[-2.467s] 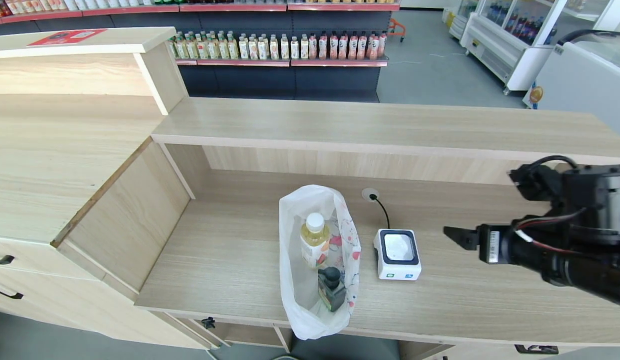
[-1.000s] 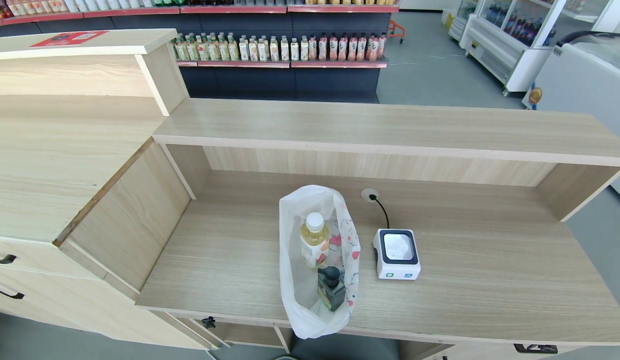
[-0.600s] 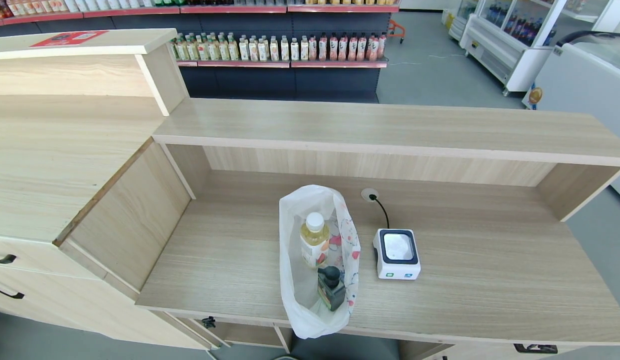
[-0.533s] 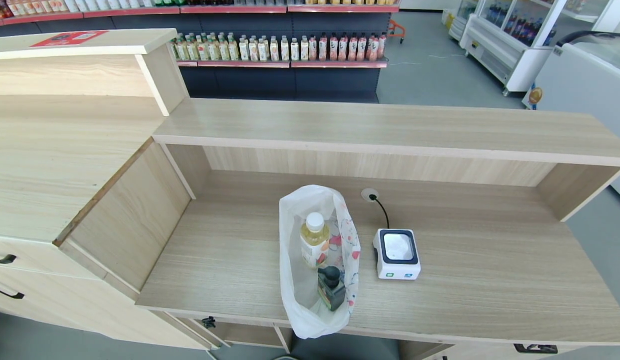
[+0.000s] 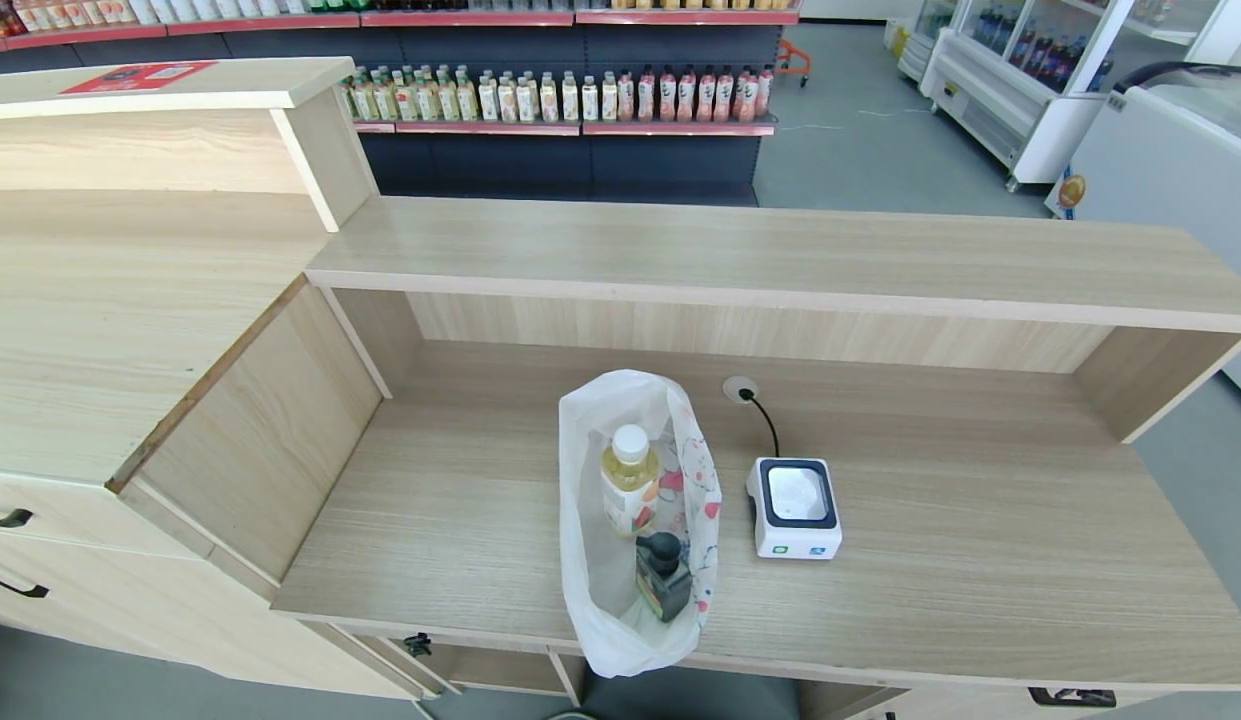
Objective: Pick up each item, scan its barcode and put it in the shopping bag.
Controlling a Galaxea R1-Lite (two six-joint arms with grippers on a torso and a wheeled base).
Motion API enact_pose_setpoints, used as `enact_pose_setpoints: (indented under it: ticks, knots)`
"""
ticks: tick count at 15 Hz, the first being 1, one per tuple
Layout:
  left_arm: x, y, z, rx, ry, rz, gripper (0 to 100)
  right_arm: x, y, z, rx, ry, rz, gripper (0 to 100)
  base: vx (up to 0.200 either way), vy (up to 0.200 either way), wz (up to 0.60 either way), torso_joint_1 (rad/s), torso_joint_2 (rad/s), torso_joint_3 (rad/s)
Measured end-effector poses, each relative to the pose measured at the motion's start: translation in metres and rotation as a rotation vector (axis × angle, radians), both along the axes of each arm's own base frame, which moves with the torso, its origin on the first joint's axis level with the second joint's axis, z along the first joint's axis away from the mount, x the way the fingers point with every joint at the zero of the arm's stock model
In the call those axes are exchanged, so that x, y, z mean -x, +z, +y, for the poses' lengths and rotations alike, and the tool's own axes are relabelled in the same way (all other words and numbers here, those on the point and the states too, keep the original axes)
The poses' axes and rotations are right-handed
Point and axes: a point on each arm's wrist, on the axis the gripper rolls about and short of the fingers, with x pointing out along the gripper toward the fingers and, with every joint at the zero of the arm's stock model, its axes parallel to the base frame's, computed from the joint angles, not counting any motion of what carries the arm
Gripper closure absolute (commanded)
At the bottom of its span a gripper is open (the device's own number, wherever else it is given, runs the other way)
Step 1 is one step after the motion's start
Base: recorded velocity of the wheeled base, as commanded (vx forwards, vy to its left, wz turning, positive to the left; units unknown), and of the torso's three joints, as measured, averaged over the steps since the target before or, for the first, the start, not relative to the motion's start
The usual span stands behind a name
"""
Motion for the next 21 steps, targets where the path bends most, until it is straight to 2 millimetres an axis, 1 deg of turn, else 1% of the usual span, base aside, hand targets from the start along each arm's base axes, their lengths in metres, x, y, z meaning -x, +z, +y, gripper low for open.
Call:
enact_pose_setpoints:
  ticks: [17, 18, 19, 21]
  knots:
    - [0.0, -0.0001, 0.0, -0.006, 0.0, 0.001, 0, -0.0001, 0.0, 0.0, 0.001, 0.0, 0.001, 0, 0.0, -0.2, 0.0, 0.005, 0.0, 0.002]
    - [0.0, 0.0, 0.0, -0.006, 0.0, 0.0, 0, -0.0001, 0.0, 0.0, -0.001, 0.0, 0.001, 100, 0.0, -0.2, 0.0, 0.002, 0.0, 0.007]
    - [0.0, 0.0, 0.0, -0.006, 0.0, 0.0, 0, -0.0001, 0.0, 0.0, -0.002, 0.0, 0.001, 100, 0.0, -0.2, 0.0, -0.002, 0.0, 0.002]
    - [0.0, 0.0, 0.0, -0.004, 0.0, 0.0, 0, -0.0001, 0.0, 0.0, 0.005, 0.0, 0.002, 100, 0.0, 0.0, 0.0, 0.0, 0.0, 0.0]
